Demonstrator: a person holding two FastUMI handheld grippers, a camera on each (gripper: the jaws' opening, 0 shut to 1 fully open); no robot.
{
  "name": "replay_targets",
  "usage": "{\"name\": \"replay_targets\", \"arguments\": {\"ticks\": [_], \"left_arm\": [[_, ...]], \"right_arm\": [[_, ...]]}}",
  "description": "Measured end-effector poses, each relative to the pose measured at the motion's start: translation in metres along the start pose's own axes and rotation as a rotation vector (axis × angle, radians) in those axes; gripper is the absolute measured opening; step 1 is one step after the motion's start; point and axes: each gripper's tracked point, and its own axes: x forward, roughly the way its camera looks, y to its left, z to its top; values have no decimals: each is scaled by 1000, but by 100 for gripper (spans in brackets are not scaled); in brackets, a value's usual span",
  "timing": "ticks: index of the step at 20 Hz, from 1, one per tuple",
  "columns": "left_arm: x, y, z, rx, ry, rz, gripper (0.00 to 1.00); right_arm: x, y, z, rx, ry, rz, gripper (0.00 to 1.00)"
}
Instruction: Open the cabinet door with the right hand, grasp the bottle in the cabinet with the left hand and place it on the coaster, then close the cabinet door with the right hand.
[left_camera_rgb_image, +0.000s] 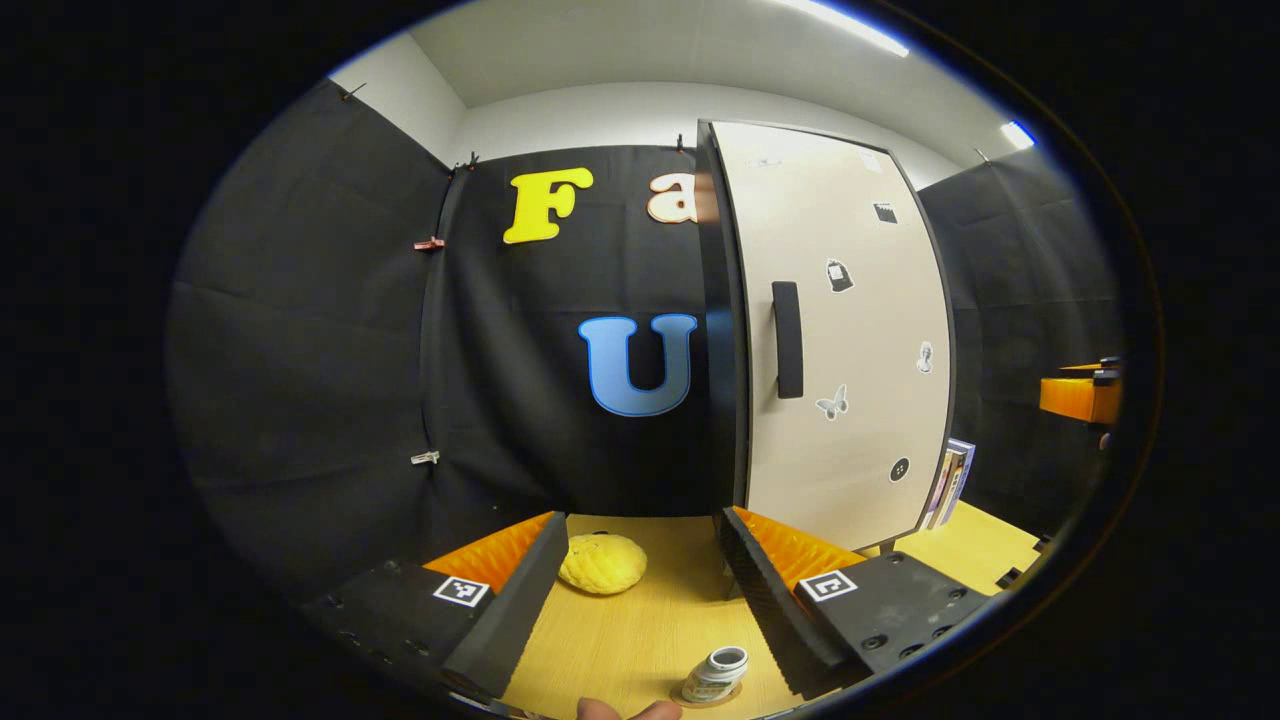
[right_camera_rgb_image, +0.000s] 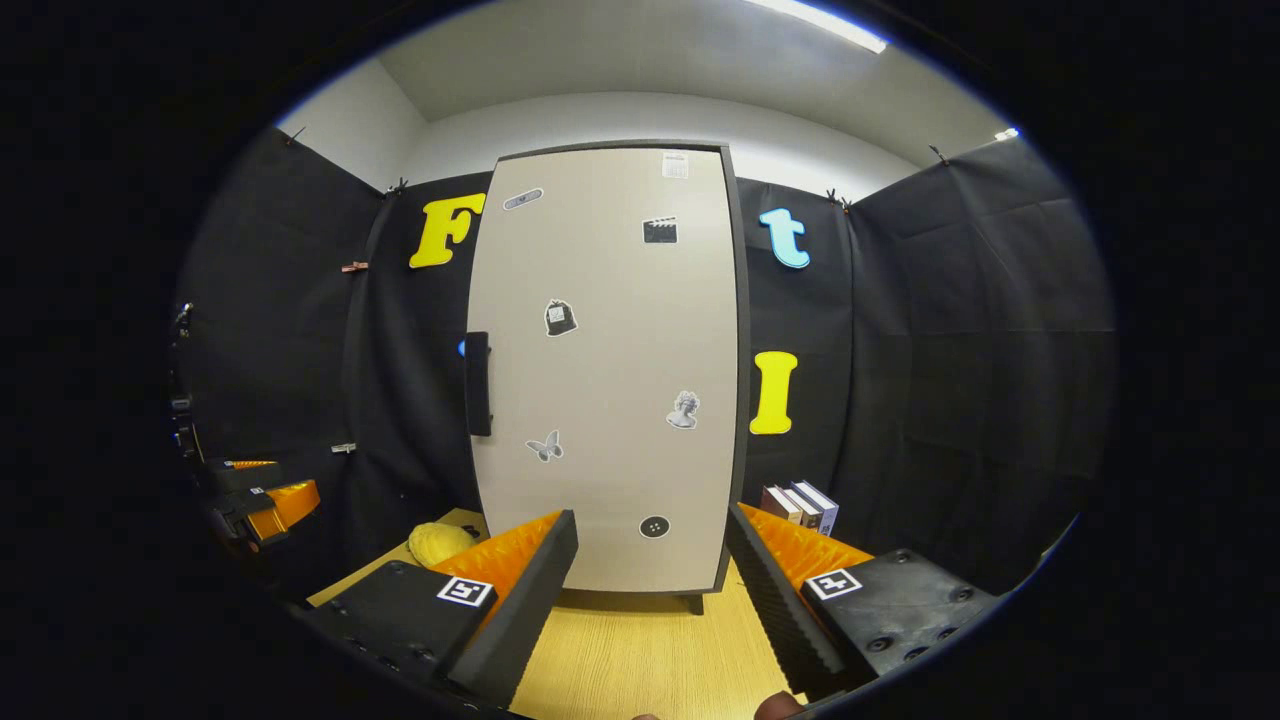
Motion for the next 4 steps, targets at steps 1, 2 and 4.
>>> {"name": "replay_targets", "arguments": {"ticks": [1, 2, 4], "left_arm": [[1, 0, 1, 2, -1, 0, 96], [0, -1, 1, 3, -2, -1, 96], [0, -4, 0, 0, -2, -3, 96]], "right_arm": [[0, -1, 0, 2, 1, 0, 97], [0, -2, 0, 4, 2, -1, 97], [0, -4, 0, 5, 2, -3, 97]]}}
